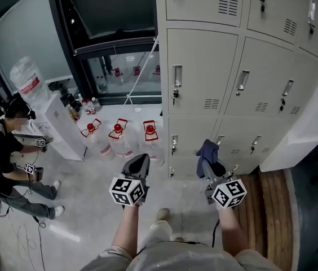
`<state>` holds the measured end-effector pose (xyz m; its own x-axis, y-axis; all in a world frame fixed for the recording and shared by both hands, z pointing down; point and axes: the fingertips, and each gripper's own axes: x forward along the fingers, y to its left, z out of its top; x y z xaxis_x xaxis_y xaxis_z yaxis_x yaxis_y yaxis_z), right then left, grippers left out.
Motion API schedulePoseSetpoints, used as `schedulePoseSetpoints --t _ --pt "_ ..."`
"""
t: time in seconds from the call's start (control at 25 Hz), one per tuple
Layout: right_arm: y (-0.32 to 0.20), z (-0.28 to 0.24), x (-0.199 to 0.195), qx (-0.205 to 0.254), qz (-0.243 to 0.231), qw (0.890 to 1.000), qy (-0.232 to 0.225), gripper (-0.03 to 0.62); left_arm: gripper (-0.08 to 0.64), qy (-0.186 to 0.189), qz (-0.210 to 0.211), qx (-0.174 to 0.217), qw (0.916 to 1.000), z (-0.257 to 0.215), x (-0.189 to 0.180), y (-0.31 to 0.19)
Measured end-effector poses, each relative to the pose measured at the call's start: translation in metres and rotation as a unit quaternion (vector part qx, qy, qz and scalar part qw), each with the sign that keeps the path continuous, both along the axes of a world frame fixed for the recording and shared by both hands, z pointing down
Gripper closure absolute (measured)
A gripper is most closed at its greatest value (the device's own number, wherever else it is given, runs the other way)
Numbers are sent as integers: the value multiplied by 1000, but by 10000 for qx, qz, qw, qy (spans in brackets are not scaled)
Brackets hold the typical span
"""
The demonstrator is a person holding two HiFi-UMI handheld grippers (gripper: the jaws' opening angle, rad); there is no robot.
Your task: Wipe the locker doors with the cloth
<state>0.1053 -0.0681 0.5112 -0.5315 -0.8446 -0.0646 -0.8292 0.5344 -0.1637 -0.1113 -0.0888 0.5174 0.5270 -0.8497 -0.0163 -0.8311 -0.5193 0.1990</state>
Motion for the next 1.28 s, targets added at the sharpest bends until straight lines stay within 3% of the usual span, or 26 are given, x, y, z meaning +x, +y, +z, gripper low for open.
schedulePoseSetpoints --t 0.56,0.8,1.28 --pt "-110 -106 -24 990 68 9951 -2 532 561 -123 531 613 9966 -85 15 -115" --pt "-153 -151 -35 1345 104 9909 -34 532 561 -115 687 680 9953 -109 16 -157" --pt "-204 -312 -41 2436 294 9694 -106 532 561 -374 950 1209 9874 -195 20 -235"
